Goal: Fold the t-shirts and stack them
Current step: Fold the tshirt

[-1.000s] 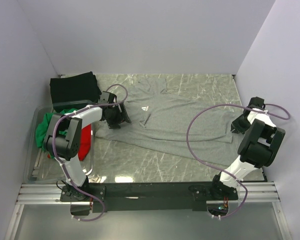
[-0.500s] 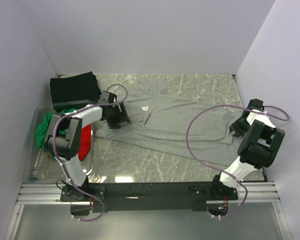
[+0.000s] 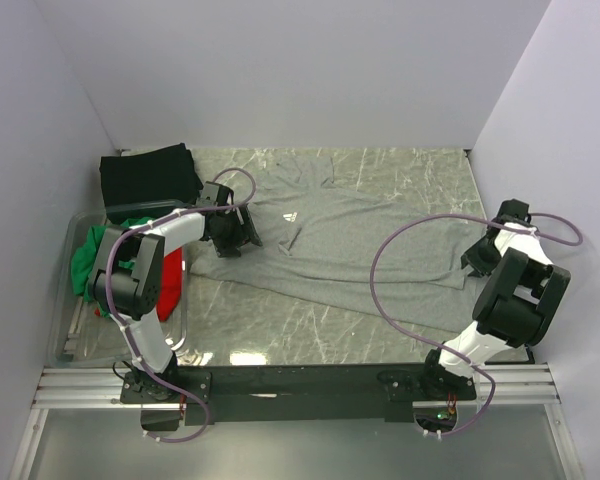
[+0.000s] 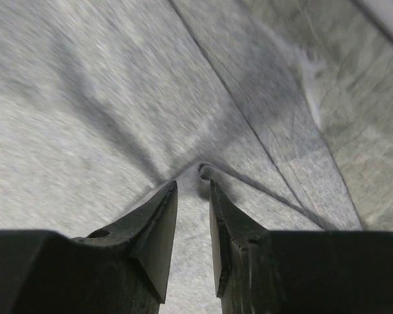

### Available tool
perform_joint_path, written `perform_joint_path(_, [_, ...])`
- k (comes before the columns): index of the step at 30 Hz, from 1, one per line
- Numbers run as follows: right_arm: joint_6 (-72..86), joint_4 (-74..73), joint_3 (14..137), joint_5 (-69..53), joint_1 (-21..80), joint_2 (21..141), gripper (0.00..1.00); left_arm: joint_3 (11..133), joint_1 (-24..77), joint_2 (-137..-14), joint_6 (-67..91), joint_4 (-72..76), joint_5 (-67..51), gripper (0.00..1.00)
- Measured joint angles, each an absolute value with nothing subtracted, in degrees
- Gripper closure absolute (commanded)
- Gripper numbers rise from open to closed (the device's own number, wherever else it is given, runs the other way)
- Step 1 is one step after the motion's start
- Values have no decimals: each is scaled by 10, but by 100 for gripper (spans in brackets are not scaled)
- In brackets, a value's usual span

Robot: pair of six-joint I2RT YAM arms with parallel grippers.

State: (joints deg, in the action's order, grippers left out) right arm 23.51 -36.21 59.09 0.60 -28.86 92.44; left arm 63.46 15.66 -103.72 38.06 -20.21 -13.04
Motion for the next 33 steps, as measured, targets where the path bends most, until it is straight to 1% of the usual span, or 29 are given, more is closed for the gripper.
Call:
perform_joint_path(8, [240,-364,565,4,-289,924,66,635,157,-1037,379,-202,-131,23])
perform_joint_path(9, [241,-362,565,4,-289,924,69,635,157,-1037,379,-202,-131,23])
perform_joint_path(10, [241,-361,565,4,-289,924,75,635,157,-1037,379,-202,-131,23])
perform_joint_path(12, [243,-360,565,3,-289,924,83,635,157,-1037,378,-202,-131,23])
perform_joint_path(15, [244,-359,565,3,-289,924,90,635,157,-1037,375,-202,-132,23])
perform_joint_path(16, [244,-358,565,3,-289,924,96,635,157,-1037,375,-202,-132,23])
perform_joint_path(17, [243,-357,565,2,-289,924,99,635,157,-1037,375,-202,-132,23])
perform_joint_path(23, [246,-356,573,-12,-289,924,100,634,157,-1037,371,-202,-132,23])
perform_joint_path(33, [251,-346,634,-26,-289,951,100,634,155,-1037,371,-202,-132,23])
